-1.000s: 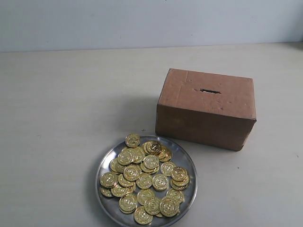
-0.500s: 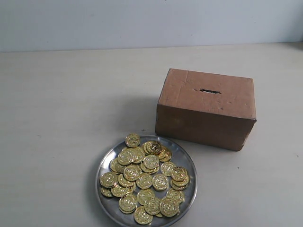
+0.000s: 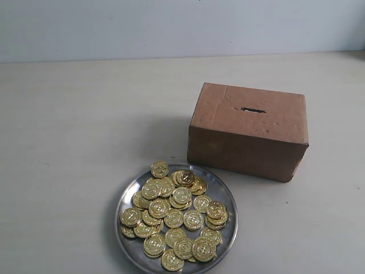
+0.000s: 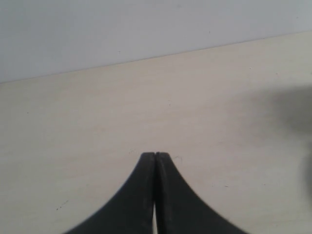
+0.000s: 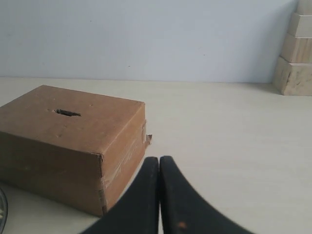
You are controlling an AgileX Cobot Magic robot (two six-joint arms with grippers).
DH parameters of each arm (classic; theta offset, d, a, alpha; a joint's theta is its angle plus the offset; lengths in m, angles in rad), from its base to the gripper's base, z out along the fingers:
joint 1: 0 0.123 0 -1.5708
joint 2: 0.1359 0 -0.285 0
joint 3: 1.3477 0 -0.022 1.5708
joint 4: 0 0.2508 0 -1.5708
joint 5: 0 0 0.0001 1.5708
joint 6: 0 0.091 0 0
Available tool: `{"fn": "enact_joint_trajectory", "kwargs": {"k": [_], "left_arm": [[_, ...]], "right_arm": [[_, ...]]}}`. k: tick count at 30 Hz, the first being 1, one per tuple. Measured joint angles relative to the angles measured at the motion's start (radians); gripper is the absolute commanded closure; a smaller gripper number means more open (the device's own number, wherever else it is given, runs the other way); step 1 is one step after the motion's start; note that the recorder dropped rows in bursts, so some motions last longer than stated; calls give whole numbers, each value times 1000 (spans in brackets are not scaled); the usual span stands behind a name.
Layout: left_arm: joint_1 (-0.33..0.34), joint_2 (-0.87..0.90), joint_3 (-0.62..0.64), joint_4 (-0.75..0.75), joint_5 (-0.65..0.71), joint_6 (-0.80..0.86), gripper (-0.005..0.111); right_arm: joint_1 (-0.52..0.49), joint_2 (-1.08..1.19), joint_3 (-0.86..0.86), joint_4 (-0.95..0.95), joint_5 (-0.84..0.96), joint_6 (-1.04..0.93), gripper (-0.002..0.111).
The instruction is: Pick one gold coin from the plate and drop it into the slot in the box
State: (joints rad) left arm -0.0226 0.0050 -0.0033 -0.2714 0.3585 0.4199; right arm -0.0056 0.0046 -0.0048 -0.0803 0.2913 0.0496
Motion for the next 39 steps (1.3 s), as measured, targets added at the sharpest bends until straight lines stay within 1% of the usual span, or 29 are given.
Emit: {"fn": "enact_joint_trajectory", "kwargs": {"k": [5,9,12,39], "left_arm": [[0,0,0,0,-7,-6,107],[0,0,0,0,-17,-91,107],[0,0,0,11,-17,-116,107],[0,0,0,24,-17,-120,107]], "right_arm": [[0,0,0,0,1,0,108],[0,0,0,0,27,0,108],[0,0,0,0,36,0,108],[0,0,0,2,50,0,108]]}}
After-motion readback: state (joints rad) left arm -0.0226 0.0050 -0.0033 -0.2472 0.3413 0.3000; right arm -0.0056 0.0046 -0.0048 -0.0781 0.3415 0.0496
